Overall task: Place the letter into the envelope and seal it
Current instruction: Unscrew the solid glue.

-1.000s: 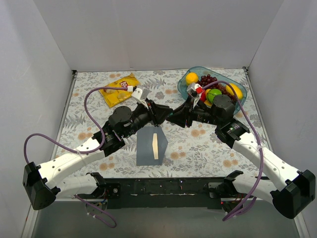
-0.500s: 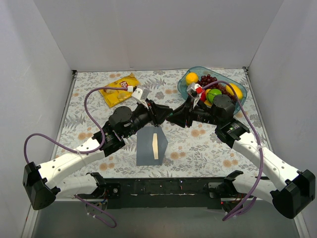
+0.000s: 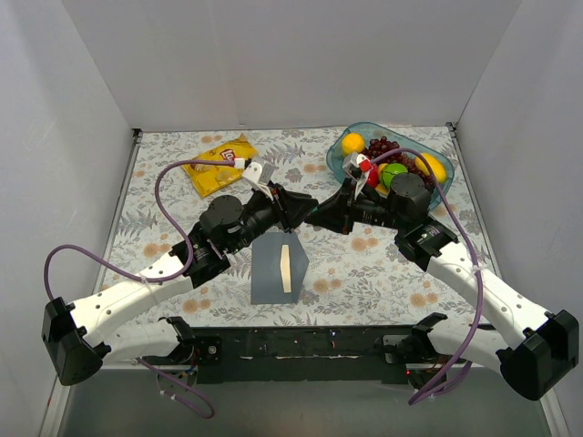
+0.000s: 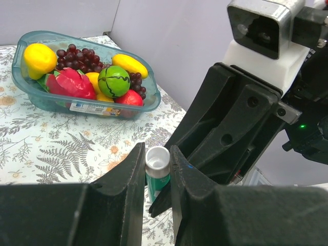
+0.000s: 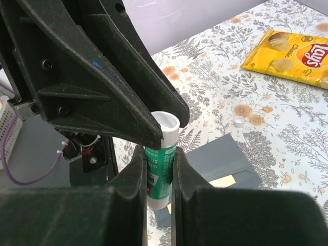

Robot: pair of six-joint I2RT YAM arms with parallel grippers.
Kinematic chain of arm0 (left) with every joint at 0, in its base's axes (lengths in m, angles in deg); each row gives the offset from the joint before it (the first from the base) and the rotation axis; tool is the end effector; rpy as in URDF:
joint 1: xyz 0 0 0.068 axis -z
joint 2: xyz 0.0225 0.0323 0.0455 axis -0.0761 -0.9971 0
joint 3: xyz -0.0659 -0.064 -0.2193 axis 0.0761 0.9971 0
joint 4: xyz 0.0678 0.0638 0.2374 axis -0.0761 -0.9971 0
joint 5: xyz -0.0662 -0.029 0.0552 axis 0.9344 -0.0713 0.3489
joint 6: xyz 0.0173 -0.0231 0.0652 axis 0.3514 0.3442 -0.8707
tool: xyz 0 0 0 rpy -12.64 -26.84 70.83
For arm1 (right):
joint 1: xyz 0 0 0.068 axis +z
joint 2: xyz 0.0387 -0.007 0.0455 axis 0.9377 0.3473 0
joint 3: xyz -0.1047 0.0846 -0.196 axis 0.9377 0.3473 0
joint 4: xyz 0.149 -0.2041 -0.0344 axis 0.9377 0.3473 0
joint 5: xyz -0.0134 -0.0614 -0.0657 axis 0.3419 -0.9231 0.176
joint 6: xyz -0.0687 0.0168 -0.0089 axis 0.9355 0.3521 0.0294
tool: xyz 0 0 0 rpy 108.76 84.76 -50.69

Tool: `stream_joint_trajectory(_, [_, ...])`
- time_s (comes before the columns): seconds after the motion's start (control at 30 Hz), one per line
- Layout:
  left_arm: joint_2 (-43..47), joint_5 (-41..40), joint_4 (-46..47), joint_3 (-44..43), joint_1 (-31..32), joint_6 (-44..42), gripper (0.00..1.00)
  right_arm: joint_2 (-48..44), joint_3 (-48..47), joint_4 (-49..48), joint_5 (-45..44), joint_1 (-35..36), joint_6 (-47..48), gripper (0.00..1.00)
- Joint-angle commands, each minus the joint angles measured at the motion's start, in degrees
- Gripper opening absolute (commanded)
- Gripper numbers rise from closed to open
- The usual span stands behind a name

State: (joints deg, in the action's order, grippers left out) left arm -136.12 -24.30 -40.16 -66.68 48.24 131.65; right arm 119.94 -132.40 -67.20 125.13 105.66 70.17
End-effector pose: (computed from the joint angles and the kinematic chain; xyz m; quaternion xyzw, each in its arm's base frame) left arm 0.1773 -0.2278 0.3402 -0.0823 0.6972 -0.5956 0.3905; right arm 0.2007 0.1892 0.3300 -0.3436 0.6192 0.4887 0.5097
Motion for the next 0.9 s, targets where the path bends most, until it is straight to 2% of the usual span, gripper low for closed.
stream_joint_trajectory(0.0, [1.07, -1.19, 0.63, -0.56, -0.04, -1.04, 0.00, -0.37, -0.04, -2.70, 2.27, 0.14, 0.07, 0.01])
stream_joint_trajectory(0.1, [1.42, -0.40, 0.72, -0.12, -0.04, -1.56, 0.00, -0.63, 0.14, -3.22, 3.76, 0.14, 0.50, 0.01])
stream_joint_trajectory(0.33, [3.35, 10.67, 4.14, 2.07, -0.04, -4.90, 0.00, -3.01, 0.84, -7.53, 15.18, 0.14, 2.61, 0.01])
stream_joint_trajectory(0.43, [4.58, 16.64, 4.85, 2.34, -0.13, -7.09, 0.00, -3.27, 0.58, -7.62, 21.06, 0.14, 3.32, 0.01])
stream_joint_trajectory(0.57, [4.67, 29.62, 3.97, 1.21, -0.22, -10.34, 0.00, -3.54, 0.58, -9.90, 26.87, 0.14, 2.97, 0.01])
stream_joint_trajectory(0.67, [4.24, 34.05, 2.66, 0.15, -0.48, -12.02, 0.01, -3.45, 0.67, -11.66, 29.86, 0.14, 1.92, 0.01])
stream_joint_trajectory(0.73, [4.41, 34.32, 2.04, -0.03, -0.57, -12.64, 0.09, -3.71, 0.67, -11.75, 29.61, 0.14, 1.91, 0.01])
stream_joint_trajectory(0.8, [5.28, 32.40, 2.04, 0.41, -0.74, -12.81, 0.24, -3.80, 0.67, -11.14, 27.85, 0.14, 2.43, 0.01])
stream_joint_trajectory(0.83, [5.72, 29.51, 2.12, 0.50, -0.74, -12.73, 0.37, -3.80, 0.58, -10.61, 27.06, 0.14, 2.70, 0.01])
stream_joint_trajectory(0.87, [6.25, 27.74, 2.21, 0.85, -0.83, -12.47, 0.58, -3.71, 0.40, -8.78, 24.88, 0.14, 3.22, 0.01])
